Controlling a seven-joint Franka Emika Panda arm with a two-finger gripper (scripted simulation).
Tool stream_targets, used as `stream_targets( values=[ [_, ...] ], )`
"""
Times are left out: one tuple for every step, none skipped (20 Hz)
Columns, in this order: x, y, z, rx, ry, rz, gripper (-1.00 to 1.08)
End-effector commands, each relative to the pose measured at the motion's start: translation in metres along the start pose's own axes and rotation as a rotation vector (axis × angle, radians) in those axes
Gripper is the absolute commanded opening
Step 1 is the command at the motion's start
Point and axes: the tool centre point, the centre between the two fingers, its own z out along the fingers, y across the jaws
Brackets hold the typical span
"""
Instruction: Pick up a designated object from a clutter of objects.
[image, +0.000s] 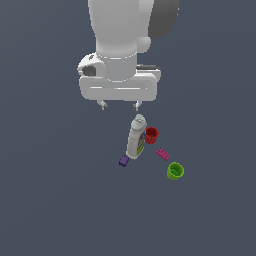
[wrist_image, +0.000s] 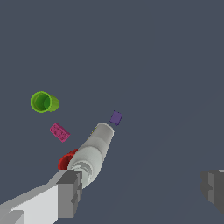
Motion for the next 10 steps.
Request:
stream_targets(
  values=[
    [0.0000, 0.0000, 0.0000, 0.000, 0.000, 0.000, 1.00],
    [-0.0002, 0.0001, -0.0002, 0.000, 0.000, 0.000, 1.00],
    [-0.0004, 0.0001, -0.0002, 0.001, -0.001, -0.001, 1.00],
    [-0.0008, 0.0003, -0.0004, 0.003, -0.002, -0.003, 1.00],
    [-0.0014, 0.0005, -0.0008, 0.005, -0.004, -0.005, 1.00],
    [-0.0022, 0.0008, -0.0012, 0.008, -0.006, -0.008, 1.00],
    [-0.0031, 0.0011, -0.0016, 0.011, -0.008, -0.011, 1.00],
    [-0.0039, 0.0014, -0.0020, 0.014, -0.010, -0.014, 1.00],
    [-0.0045, 0.0015, -0.0022, 0.016, -0.012, -0.016, 1.00],
    [-0.0049, 0.0016, -0.0024, 0.017, -0.013, -0.018, 1.00]
  ],
)
